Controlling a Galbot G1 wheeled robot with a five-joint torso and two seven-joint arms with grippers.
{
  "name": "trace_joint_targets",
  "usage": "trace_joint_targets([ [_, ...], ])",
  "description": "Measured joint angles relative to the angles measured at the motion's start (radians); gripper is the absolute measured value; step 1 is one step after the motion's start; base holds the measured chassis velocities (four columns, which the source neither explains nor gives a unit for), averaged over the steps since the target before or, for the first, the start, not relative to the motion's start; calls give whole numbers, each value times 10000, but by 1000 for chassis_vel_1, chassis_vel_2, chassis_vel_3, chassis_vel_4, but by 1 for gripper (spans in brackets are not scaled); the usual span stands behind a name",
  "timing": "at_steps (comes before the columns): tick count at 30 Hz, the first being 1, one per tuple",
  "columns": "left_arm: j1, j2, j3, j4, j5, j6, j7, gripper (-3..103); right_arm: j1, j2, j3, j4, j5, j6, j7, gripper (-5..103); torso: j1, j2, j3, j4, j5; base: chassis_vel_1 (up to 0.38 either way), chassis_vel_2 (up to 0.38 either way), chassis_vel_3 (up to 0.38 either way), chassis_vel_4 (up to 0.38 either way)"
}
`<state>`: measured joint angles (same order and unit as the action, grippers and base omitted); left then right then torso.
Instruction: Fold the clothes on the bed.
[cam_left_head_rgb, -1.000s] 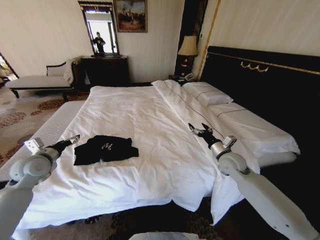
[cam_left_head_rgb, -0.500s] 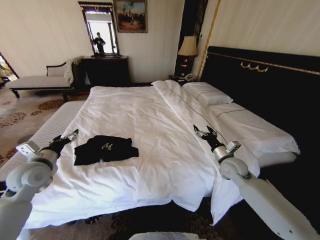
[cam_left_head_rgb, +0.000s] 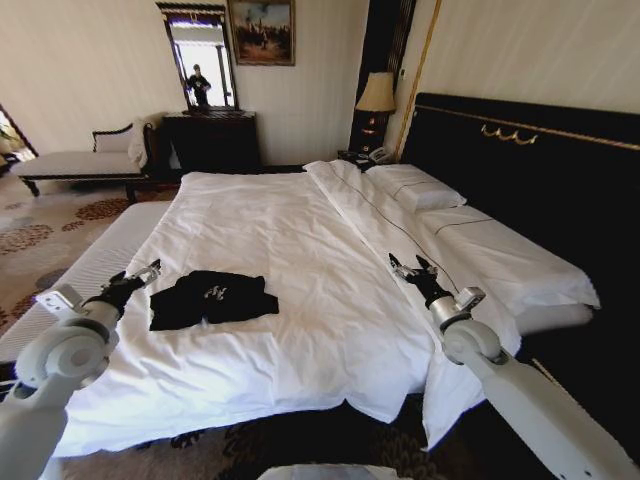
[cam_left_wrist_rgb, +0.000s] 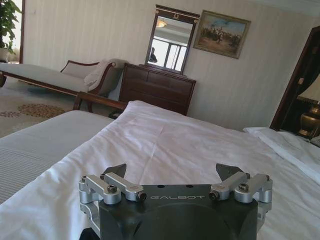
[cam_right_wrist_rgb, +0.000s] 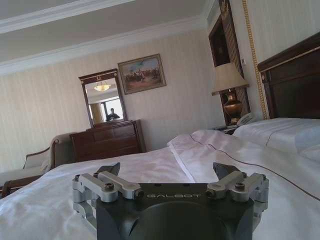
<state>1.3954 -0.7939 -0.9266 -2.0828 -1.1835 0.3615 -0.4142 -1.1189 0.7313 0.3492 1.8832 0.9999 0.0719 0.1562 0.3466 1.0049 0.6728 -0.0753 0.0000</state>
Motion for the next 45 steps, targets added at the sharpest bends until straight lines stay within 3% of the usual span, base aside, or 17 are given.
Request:
trace_joint_targets([
  [13,-21,20,25,69,36,-20,29,100,-58,59,-6,-9,-15,-64,80,100,1,0,1,-1,2,39,24,-32,-37],
  [32,-35,-41,80,131,158,-60,55,100,23,180,-208,-211,-187,14,93,100,0,0,1,7,-11,219,194,-194,-203],
  [39,-31,-1,64,123,159,-70,69,100,93,197,-278,-365,-102,230,8,100,2,-1,2,-15,11,-12,-19,12,4],
  [45,-15,53,13,117,156,-76,72,100,179,193,-365,-477,-71,370,-8,100,3,0,2,3,-2,-44,-23,16,-1],
])
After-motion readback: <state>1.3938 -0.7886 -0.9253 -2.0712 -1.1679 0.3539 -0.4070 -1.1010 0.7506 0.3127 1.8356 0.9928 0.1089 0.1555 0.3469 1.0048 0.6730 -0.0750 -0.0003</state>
